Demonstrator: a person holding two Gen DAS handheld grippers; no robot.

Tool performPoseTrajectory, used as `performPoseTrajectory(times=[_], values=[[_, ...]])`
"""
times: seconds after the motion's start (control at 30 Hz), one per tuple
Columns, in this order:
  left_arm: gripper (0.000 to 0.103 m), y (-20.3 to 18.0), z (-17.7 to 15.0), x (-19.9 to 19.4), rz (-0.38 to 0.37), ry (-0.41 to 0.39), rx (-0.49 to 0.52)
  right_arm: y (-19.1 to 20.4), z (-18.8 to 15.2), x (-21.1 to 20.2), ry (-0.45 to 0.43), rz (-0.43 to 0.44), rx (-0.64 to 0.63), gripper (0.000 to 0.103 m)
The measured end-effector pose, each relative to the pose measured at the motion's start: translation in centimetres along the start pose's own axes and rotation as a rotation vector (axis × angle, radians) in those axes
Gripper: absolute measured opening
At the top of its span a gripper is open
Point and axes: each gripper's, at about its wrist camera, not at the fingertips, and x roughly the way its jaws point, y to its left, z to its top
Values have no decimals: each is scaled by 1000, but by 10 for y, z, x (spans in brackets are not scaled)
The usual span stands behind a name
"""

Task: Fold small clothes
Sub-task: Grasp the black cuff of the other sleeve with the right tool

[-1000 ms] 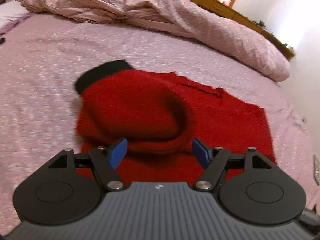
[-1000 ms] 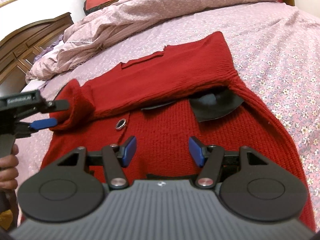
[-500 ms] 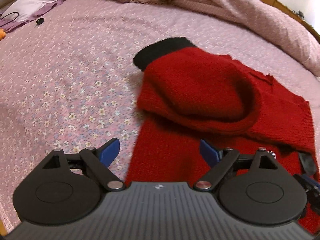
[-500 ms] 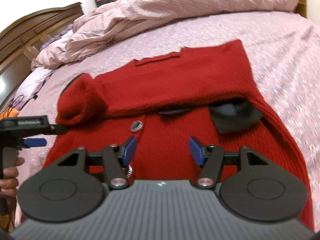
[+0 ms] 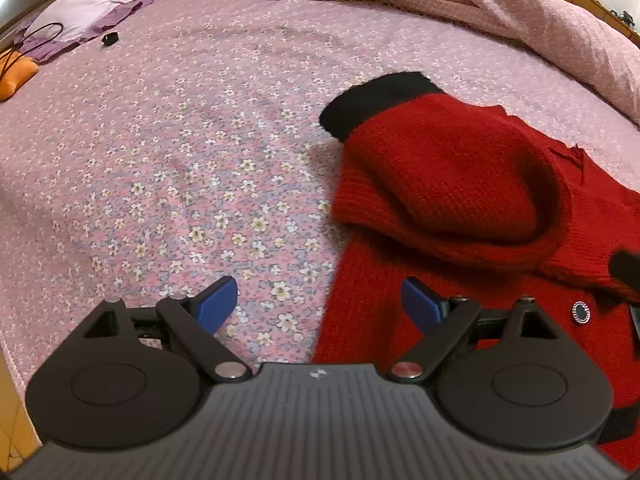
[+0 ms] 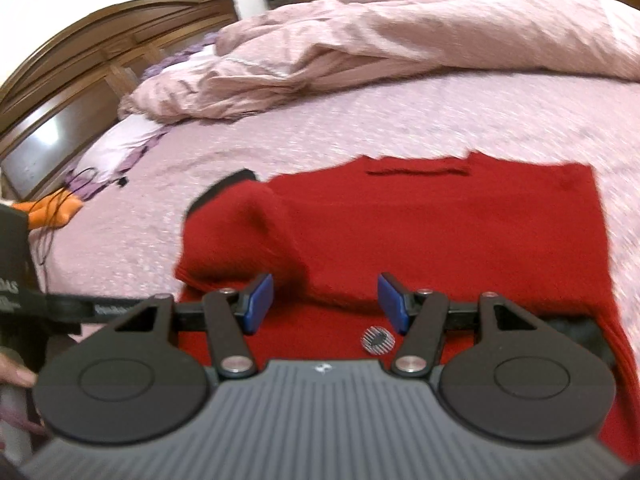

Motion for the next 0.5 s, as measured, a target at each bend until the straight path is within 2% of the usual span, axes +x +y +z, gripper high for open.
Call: performPoseTrajectory(times=[0.27,0.5], values=[[92,8,2,3,12,3,2,31,44,35,8,68,-105,61],[92,14,3,5,10,11,-12,48,62,78,80,75,-180,60]])
